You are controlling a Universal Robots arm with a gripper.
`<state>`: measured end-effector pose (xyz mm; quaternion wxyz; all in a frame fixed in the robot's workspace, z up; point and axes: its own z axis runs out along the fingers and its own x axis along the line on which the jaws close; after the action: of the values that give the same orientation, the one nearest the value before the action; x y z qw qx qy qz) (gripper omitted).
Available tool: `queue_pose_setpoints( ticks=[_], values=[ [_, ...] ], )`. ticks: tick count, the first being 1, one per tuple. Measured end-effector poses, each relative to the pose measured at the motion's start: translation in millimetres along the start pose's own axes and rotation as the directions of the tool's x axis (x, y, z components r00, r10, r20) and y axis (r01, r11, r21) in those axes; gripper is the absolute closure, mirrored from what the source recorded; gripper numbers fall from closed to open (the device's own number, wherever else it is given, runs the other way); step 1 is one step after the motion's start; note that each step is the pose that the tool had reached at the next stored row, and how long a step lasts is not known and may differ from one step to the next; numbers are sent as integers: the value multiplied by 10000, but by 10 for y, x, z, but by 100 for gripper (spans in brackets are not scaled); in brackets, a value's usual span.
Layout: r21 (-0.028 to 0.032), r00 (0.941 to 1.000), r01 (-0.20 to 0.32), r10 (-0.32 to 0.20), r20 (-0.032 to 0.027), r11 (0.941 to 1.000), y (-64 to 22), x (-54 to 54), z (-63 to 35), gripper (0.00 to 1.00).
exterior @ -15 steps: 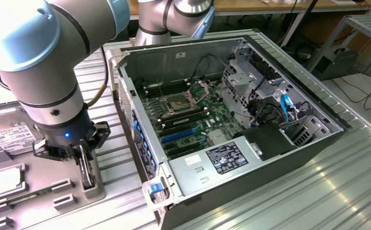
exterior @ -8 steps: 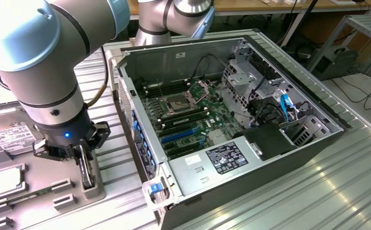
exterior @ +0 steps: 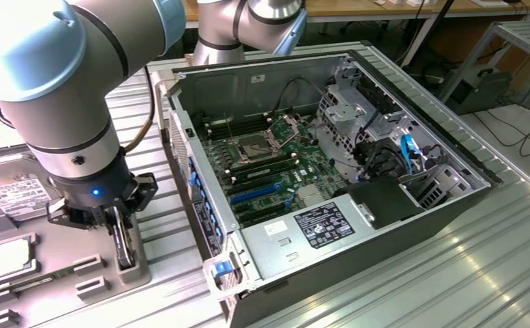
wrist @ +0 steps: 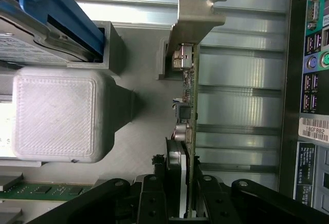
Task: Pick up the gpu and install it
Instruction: 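Pick up the gpu and move the gpu toward the slot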
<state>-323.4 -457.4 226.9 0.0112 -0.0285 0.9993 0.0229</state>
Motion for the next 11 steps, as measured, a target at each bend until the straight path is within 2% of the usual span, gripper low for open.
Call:
queue_pose_setpoints(
  ticks=[11],
  values=[
    [2,10000,0,0,-4,10000,7,-3,-158,72]
  ],
)
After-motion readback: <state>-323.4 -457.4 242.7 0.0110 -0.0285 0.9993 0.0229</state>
